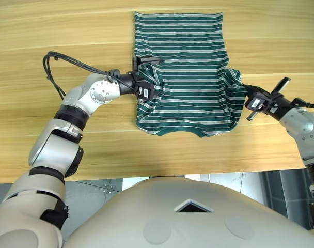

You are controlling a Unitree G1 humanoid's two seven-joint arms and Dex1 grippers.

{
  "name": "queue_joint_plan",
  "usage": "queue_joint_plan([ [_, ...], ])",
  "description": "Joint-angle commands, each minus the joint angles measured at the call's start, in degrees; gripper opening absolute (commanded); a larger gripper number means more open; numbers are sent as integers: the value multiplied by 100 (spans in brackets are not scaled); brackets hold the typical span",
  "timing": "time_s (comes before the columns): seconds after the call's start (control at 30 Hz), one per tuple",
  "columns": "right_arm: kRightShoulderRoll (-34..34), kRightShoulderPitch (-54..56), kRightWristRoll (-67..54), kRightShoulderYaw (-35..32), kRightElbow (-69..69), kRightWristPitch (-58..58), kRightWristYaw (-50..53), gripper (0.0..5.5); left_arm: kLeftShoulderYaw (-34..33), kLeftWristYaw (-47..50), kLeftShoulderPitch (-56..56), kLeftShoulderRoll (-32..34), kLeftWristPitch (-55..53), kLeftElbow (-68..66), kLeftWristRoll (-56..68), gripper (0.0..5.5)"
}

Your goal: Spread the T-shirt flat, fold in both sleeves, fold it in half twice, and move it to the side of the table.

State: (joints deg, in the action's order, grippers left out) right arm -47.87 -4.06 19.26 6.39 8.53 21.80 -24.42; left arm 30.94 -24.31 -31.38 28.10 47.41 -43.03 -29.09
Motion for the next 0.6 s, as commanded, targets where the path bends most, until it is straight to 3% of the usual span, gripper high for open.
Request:
queue_joint_plan([
  [0.03, 123, 148, 87, 99, -200, -6, -61, 2, 153, -127, 157, 51, -101, -199, -241, 540],
  [0.6, 871, 587, 607, 848, -611, -328, -243, 2, 154, -101, 207, 40, -105, -194, -237, 540],
])
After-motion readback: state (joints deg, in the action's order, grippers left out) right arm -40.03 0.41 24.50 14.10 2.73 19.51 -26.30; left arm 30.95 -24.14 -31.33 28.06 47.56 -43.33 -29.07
